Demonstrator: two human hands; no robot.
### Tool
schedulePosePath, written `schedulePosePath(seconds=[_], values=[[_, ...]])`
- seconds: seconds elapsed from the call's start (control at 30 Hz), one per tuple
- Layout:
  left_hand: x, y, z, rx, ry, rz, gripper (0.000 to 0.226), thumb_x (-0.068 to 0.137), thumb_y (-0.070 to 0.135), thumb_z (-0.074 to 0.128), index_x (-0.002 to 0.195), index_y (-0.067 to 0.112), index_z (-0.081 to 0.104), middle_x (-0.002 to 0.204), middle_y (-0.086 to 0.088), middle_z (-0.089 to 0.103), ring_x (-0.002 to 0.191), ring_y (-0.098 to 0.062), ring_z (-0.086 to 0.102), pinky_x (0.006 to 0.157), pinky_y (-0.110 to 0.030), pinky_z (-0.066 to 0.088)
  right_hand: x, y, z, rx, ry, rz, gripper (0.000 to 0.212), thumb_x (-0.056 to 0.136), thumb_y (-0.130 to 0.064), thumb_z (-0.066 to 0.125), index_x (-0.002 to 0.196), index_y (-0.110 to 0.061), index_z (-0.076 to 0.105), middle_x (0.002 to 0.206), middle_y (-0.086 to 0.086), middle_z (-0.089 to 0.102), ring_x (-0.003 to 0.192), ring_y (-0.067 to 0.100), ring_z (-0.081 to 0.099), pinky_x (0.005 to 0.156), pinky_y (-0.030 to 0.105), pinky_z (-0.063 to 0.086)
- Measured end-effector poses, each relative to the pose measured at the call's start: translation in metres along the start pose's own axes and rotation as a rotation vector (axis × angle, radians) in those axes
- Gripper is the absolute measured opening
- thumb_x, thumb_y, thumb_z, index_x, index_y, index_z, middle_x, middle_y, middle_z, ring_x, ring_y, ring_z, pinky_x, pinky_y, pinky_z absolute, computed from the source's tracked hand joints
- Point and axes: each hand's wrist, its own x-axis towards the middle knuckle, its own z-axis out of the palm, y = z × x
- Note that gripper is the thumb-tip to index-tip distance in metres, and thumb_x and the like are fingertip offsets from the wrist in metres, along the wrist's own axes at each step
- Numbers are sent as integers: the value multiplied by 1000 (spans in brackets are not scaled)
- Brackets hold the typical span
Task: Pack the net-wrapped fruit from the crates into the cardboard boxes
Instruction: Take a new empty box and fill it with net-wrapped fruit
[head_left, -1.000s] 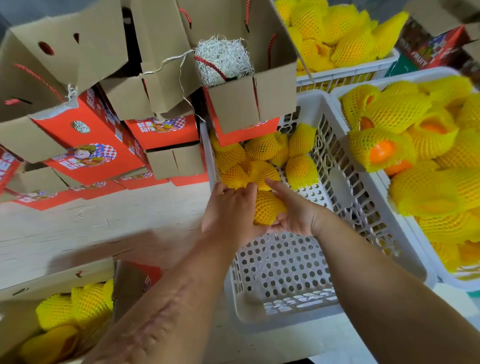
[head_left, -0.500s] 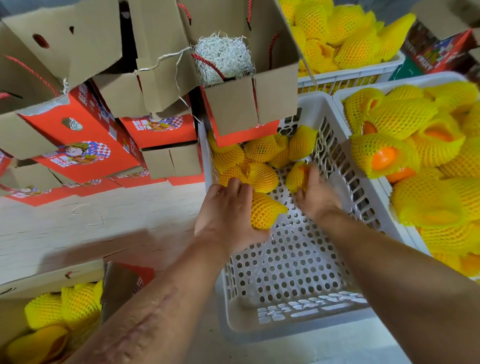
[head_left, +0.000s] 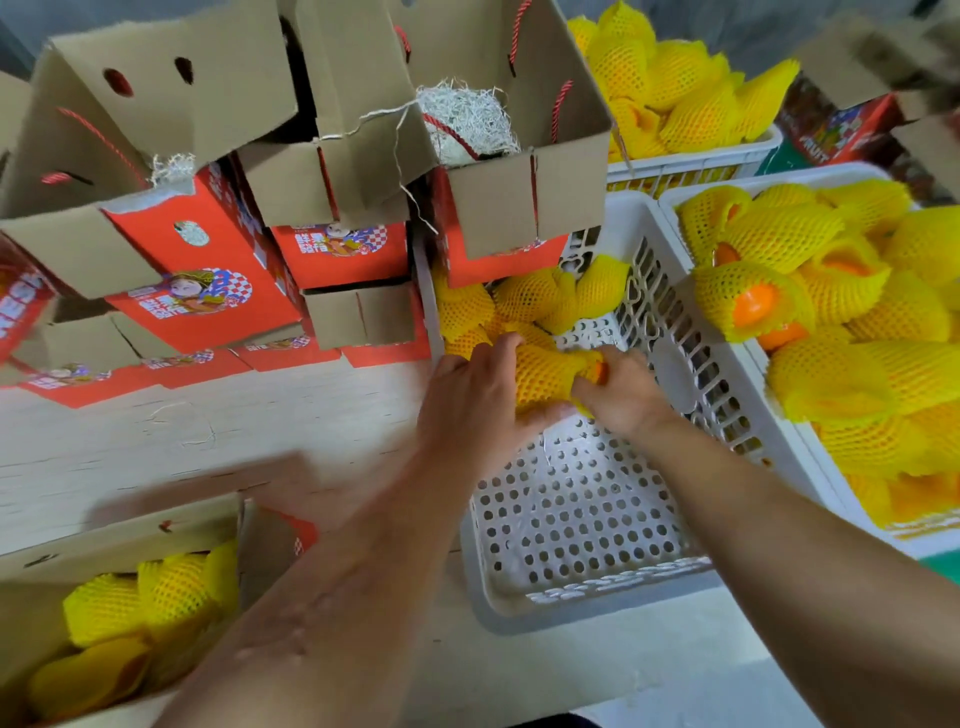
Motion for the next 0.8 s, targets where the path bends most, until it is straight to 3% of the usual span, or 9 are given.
schedulePosePath(seconds=[0.07, 0.2, 0.3, 0.47, 0.57, 0.63, 0.7, 0.73, 0.8], values=[[-4, 4, -8, -94, 32, -16, 97, 83, 90, 42, 141, 13, 44, 117, -5, 71, 96, -27, 70, 95, -41, 47, -26, -21, -12, 58, 92, -84, 21, 94, -30, 57, 96, -9, 57, 100, 17, 57, 73, 26, 56, 61, 30, 37], [-36, -2, -35, -581, 3, -99, 83, 79, 87, 48, 130, 21, 49, 89, -2, 71, 78, -27, 69, 73, -42, 57, -96, -60, -15, 97, 264, -98, 36, 97, -45, 43, 75, -17, 50, 79, 9, 56, 68, 26, 53, 56, 32, 30], [-78, -27, -57, -826, 54, -162, 65, 78, 85, 48, 119, 35, 48, 89, 7, 68, 82, -15, 67, 73, -41, 56, -148, -96, 3, 175, 394, -123, 49, 105, -45, 43, 64, -19, 42, 61, -1, 47, 59, 21, 47, 53, 31, 25], [-152, -89, -110, -1180, 307, -257, 40, 91, 60, 57, 117, 30, 54, 95, 22, 66, 83, 9, 61, 71, -10, 46, -215, -189, 66, 356, 431, -191, 53, 107, -42, 47, 58, -24, 39, 58, -7, 41, 60, 19, 42, 59, 35, 28], [-203, -148, -133, -1192, 325, -326, 21, 101, 51, 52, 113, 34, 54, 92, 29, 64, 82, 12, 60, 70, -6, 46, -244, -236, 122, 404, 378, -286, 44, 108, -40, 45, 65, -28, 52, 75, -11, 49, 80, 15, 52, 68, 30, 32], [-234, -186, -143, -1179, 299, -400, 19, 105, 51, 42, 110, 36, 52, 88, 37, 60, 81, 17, 57, 69, -1, 43, -259, -261, 163, 434, 333, -316, 42, 107, -41, 45, 72, -21, 53, 79, -1, 51, 92, 21, 53, 72, 33, 31], [-257, -219, -150, -1214, 245, -522, 22, 106, 53, 33, 113, 41, 50, 90, 40, 61, 88, 21, 58, 67, 0, 43, -267, -283, 199, 482, 215, -285, 37, 99, -51, 49, 90, -18, 63, 91, 5, 60, 96, 23, 59, 85, 38, 47], [-266, -234, -152, -1283, 212, -579, 23, 106, 50, 34, 120, 39, 49, 98, 33, 63, 101, 14, 62, 71, -4, 48, -272, -292, 214, 495, 141, -262, 38, 93, -54, 55, 106, -21, 67, 103, 6, 63, 103, 23, 61, 91, 43, 50], [-286, -259, -154, -1371, 85, -686, 42, 99, 52, 53, 136, 34, 43, 122, 12, 60, 121, -13, 62, 90, -25, 56, -279, -303, 238, 465, 57, -251, 52, 77, -53, 68, 125, -32, 62, 118, 1, 59, 111, 15, 59, 97, 35, 51]])
